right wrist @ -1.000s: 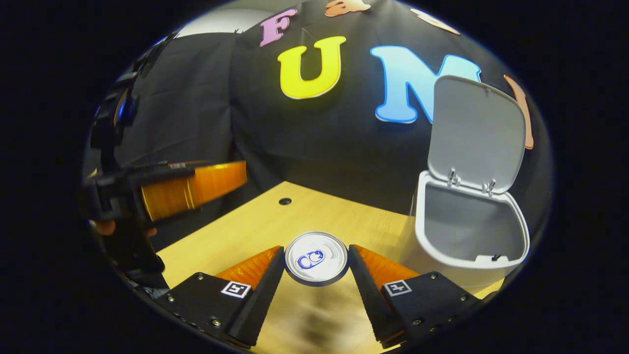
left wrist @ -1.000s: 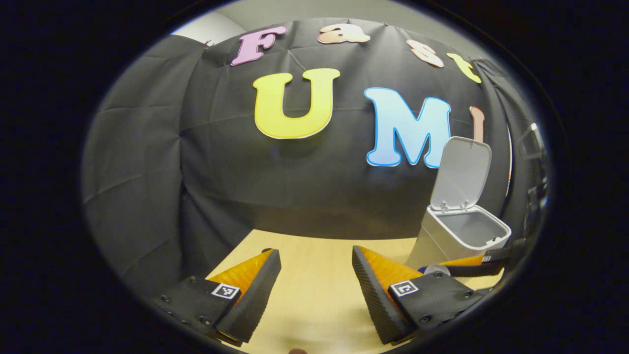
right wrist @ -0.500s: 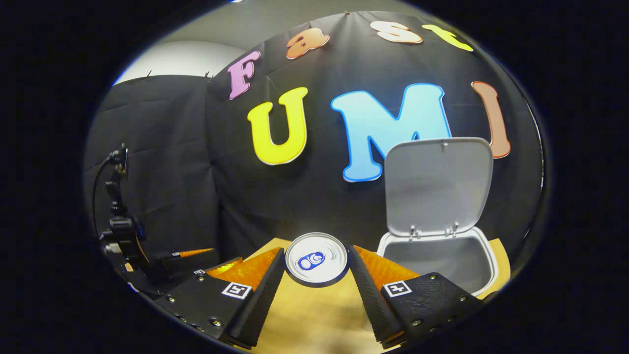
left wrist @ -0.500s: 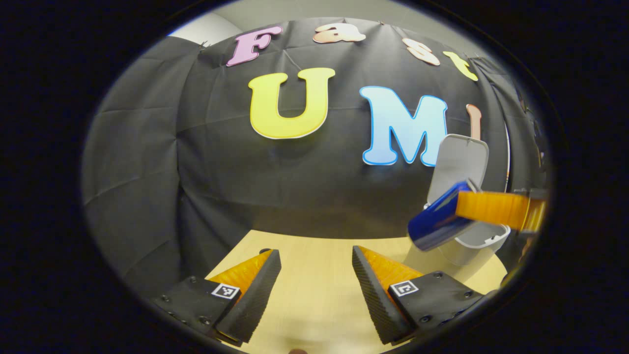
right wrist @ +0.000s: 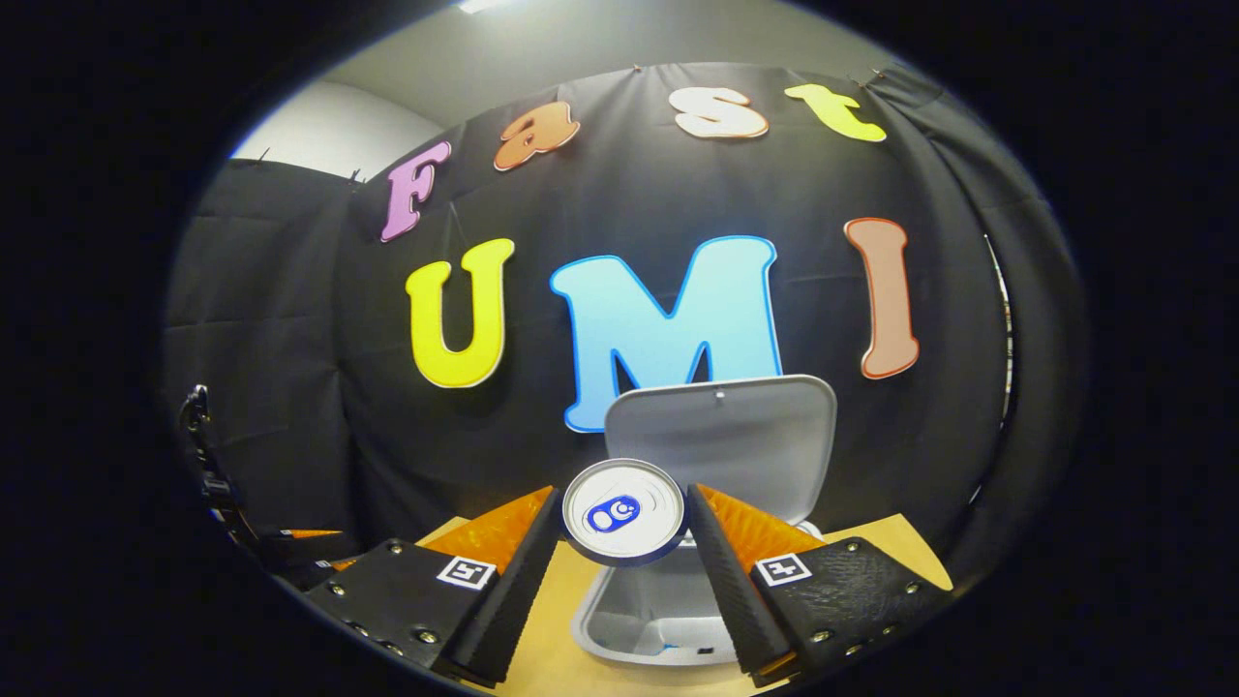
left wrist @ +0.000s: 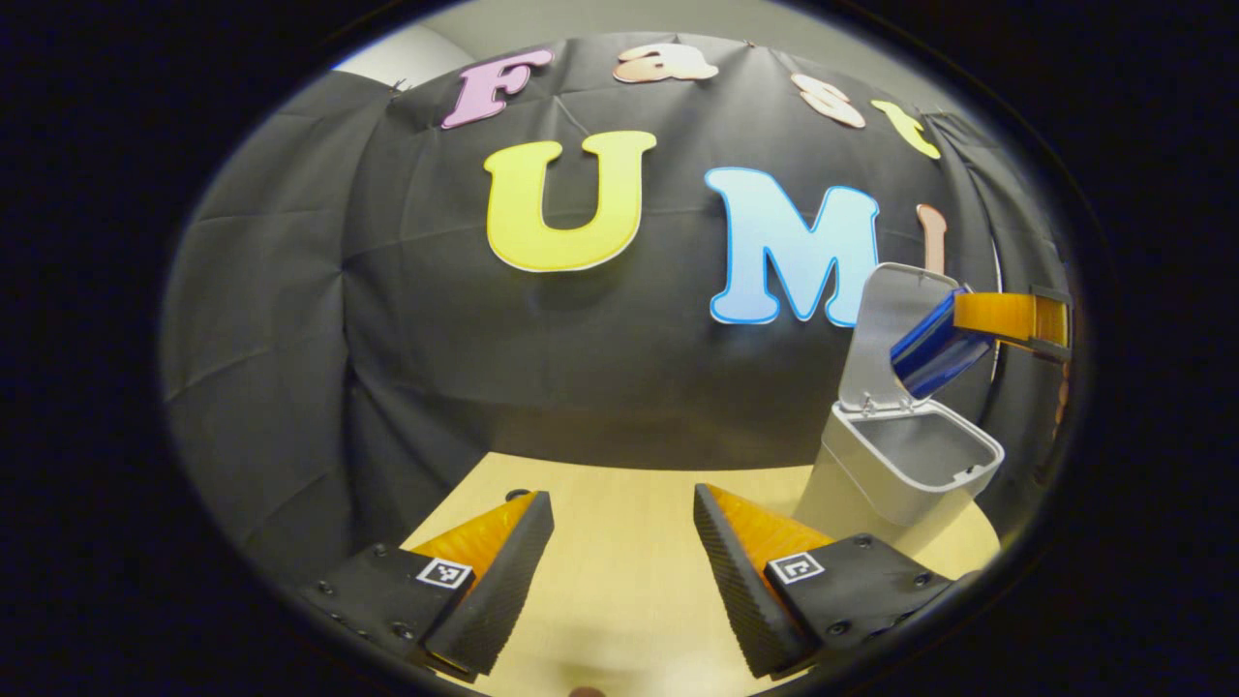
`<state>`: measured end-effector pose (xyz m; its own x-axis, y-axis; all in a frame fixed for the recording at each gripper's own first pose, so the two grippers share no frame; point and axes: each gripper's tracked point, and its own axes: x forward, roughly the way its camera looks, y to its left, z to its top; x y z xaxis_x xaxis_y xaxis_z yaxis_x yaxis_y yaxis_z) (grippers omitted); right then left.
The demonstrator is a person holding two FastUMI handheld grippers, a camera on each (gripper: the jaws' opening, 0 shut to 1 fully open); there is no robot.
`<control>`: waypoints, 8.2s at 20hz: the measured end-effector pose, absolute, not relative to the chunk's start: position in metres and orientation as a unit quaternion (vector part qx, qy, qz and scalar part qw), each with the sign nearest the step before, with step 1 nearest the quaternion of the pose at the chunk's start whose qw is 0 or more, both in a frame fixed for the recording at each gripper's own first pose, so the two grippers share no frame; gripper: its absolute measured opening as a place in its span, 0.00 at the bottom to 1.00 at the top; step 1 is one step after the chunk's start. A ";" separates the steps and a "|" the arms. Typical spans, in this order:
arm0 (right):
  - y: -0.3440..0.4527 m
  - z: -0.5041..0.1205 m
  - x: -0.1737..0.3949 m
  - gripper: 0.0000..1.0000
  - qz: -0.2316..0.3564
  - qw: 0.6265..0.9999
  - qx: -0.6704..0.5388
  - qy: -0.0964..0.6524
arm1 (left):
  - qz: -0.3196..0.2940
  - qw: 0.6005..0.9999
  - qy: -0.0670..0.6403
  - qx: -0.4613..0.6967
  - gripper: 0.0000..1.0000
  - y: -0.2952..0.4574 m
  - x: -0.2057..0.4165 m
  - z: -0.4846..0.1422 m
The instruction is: Press the lid of the desktop garbage bin to open it, pick up the crumpled paper on the desktop and throw it into the bin, then pick up the pop can on the desktop and drop it into the bin, and finally close the garbage bin lid.
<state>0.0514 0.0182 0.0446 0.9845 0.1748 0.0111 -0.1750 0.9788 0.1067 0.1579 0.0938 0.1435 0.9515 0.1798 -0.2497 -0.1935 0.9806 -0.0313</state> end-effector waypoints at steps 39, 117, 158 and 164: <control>-0.032 -0.084 0.061 0.93 0.024 0.986 0.049 0.158 | 0.084 0.986 0.145 -0.026 0.96 0.084 0.154 0.126; -0.032 -0.038 0.099 0.98 0.041 0.989 0.032 0.135 | 0.096 0.981 0.168 -0.029 0.95 0.094 0.133 0.109; -0.026 -0.075 0.082 0.98 0.013 0.999 0.030 0.037 | 0.078 0.982 0.168 -0.034 0.95 0.075 0.140 0.110; -0.026 -0.072 0.084 0.97 0.011 0.999 0.030 0.035 | 0.080 0.985 0.147 -0.034 0.96 0.078 0.150 0.126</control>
